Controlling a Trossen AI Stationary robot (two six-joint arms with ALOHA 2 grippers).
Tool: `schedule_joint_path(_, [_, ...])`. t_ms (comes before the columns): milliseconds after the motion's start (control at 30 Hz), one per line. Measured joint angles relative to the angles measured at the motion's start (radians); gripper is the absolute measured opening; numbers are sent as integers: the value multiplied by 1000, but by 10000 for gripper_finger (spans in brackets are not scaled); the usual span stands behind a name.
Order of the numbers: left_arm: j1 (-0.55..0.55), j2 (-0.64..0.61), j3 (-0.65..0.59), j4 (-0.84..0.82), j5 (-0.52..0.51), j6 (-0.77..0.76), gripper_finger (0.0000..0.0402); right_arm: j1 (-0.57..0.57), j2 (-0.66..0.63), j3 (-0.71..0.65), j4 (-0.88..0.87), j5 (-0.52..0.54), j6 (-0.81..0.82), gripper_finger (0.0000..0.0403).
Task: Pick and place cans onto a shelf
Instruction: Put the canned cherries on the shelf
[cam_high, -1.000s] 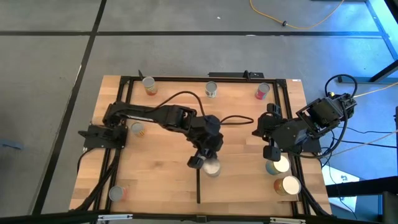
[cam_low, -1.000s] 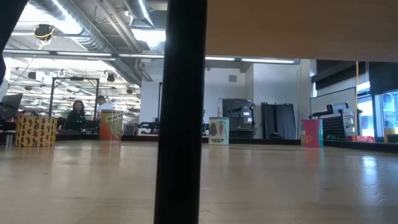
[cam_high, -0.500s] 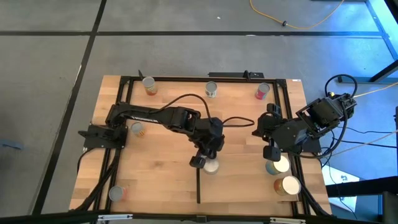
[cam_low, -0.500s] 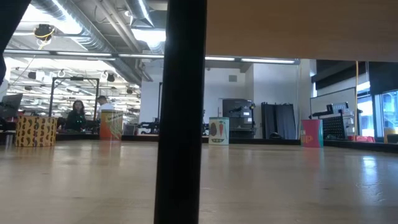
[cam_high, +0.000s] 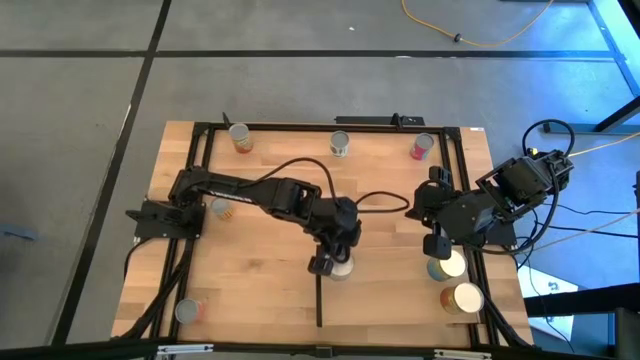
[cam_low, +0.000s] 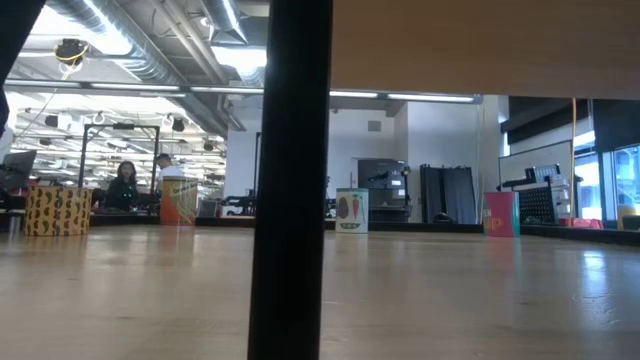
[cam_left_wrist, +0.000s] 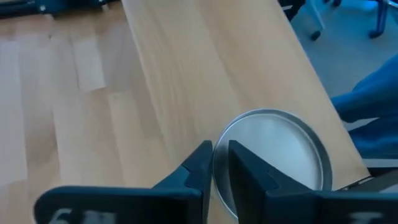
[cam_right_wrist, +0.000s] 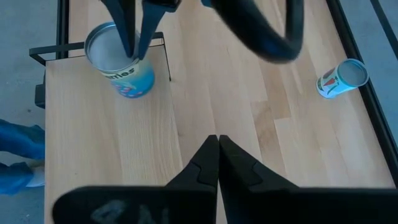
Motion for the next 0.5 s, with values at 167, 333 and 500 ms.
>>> schedule_joint_path(167, [-5,-23,0,8,1,-1,46,0,0,0,4,0,0,6])
schedule_joint_path(333, [-21,-43,1,5,6,0,46,0,0,0,11,0,-4,6])
schedule_joint_path(500, [-48,-78,4,-109,-9,0,41,0,0,0,57,0,-32,6])
